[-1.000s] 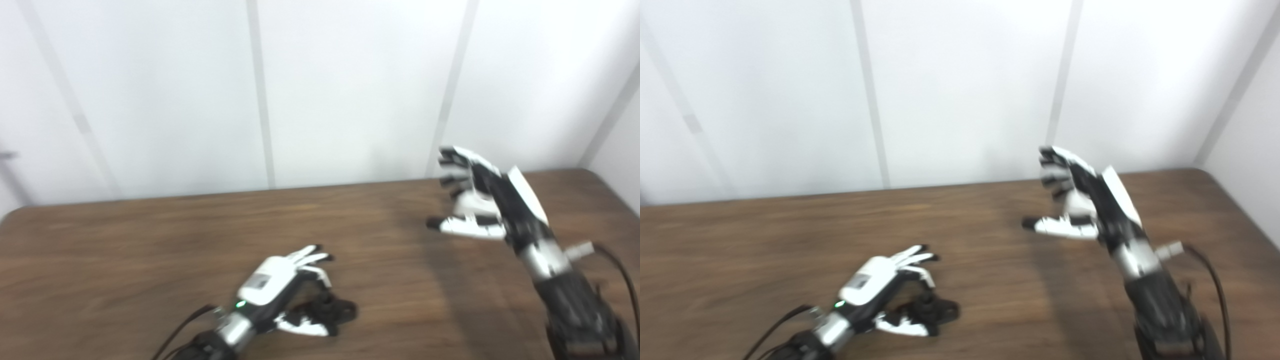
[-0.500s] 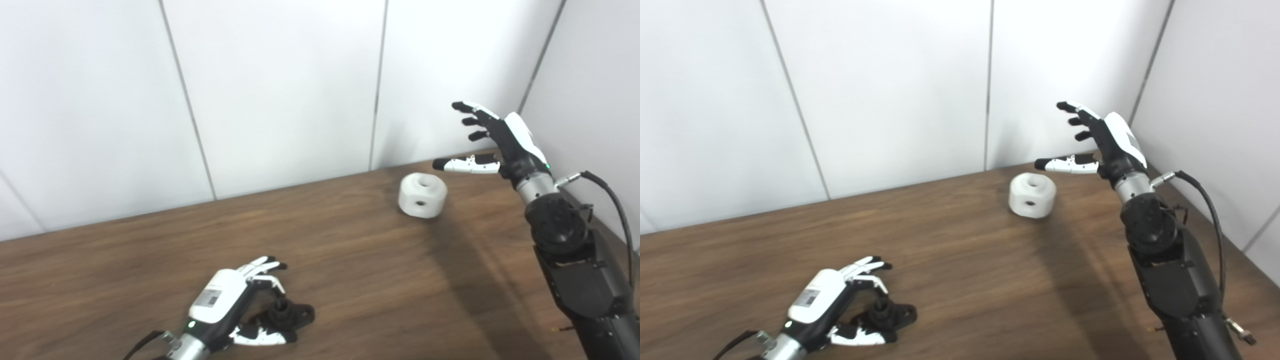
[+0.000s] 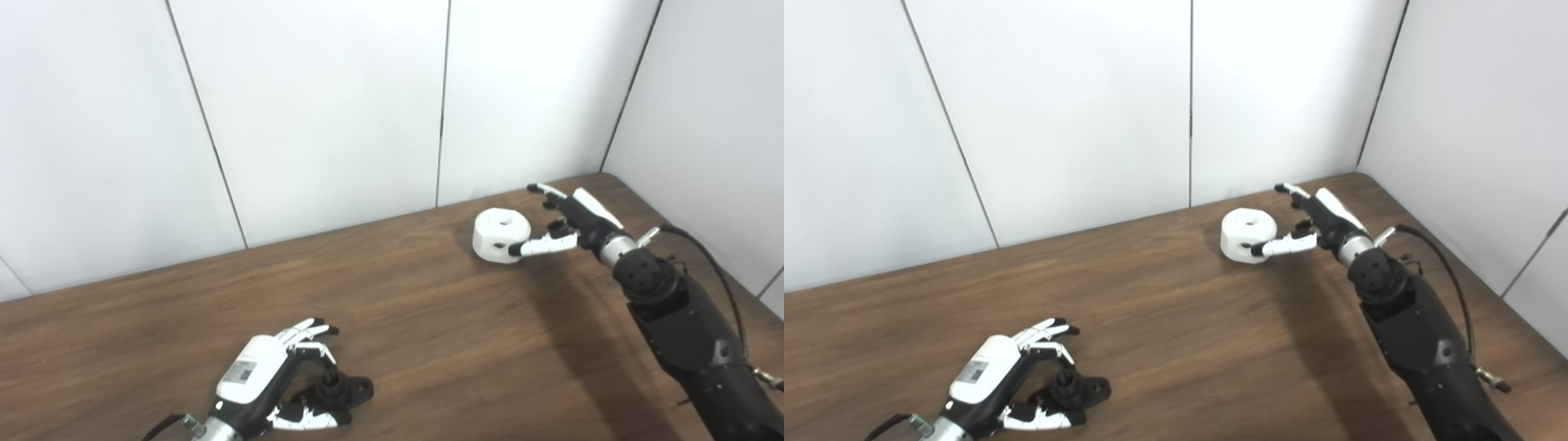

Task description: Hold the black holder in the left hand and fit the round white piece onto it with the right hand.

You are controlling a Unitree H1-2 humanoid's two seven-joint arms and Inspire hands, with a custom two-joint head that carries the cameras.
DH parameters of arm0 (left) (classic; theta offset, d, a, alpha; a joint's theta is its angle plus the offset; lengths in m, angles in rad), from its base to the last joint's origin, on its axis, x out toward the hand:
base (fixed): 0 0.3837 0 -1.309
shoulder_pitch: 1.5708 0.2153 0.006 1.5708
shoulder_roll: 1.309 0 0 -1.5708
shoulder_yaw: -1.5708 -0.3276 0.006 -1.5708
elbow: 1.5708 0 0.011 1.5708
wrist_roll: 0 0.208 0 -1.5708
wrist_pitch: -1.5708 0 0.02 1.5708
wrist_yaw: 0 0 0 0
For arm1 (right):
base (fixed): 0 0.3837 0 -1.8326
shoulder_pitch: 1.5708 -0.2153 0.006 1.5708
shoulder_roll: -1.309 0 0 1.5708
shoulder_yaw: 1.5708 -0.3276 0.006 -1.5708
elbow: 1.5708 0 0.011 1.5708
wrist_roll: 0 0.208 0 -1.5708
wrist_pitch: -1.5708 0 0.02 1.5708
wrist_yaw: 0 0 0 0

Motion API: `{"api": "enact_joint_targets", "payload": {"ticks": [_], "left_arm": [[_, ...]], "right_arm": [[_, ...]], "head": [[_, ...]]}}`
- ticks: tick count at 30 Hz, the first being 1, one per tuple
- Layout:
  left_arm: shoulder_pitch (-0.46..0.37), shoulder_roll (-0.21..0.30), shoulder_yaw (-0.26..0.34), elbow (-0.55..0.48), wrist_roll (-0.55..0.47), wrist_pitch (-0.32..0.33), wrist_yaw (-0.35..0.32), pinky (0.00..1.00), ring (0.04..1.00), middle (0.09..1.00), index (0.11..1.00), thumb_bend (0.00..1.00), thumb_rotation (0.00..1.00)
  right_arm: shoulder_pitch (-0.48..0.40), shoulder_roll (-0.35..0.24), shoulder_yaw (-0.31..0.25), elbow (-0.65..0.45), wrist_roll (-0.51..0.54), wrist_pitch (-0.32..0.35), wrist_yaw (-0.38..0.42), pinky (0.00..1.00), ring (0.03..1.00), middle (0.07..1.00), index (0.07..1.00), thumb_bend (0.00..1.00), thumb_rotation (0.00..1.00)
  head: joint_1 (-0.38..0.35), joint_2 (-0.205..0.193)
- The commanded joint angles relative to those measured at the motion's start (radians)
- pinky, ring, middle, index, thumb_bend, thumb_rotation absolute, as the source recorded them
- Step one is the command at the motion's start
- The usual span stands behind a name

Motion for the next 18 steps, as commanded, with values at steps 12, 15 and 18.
{"api": "enact_joint_targets", "payload": {"ticks": [12, 15, 18], "left_arm": [[0.117, 0.036, -0.012, 0.038, 0.035, 0.023, -0.042, 0.83, 0.919, 0.843, 0.480, 0.52, 0.06], [0.120, 0.037, -0.011, 0.033, 0.037, 0.027, -0.048, 0.83, 0.919, 0.845, 0.480, 0.52, 0.05], [0.121, 0.039, -0.011, 0.033, 0.036, 0.023, -0.049, 0.83, 0.920, 0.847, 0.480, 0.52, 0.06]], "right_arm": [[-0.055, 0.026, 0.062, 0.158, 0.013, -0.094, -0.058, 0.85, 0.956, 0.989, 0.964, 0.97, 0.36], [-0.061, 0.042, 0.072, 0.187, 0.006, -0.092, -0.087, 0.84, 0.944, 0.981, 0.959, 0.95, 0.36], [-0.066, 0.053, 0.081, 0.206, 0.003, -0.101, -0.107, 0.81, 0.933, 0.983, 0.954, 0.94, 0.36]], "head": [[0.014, 0.012], [0.015, 0.014], [0.017, 0.016]]}}
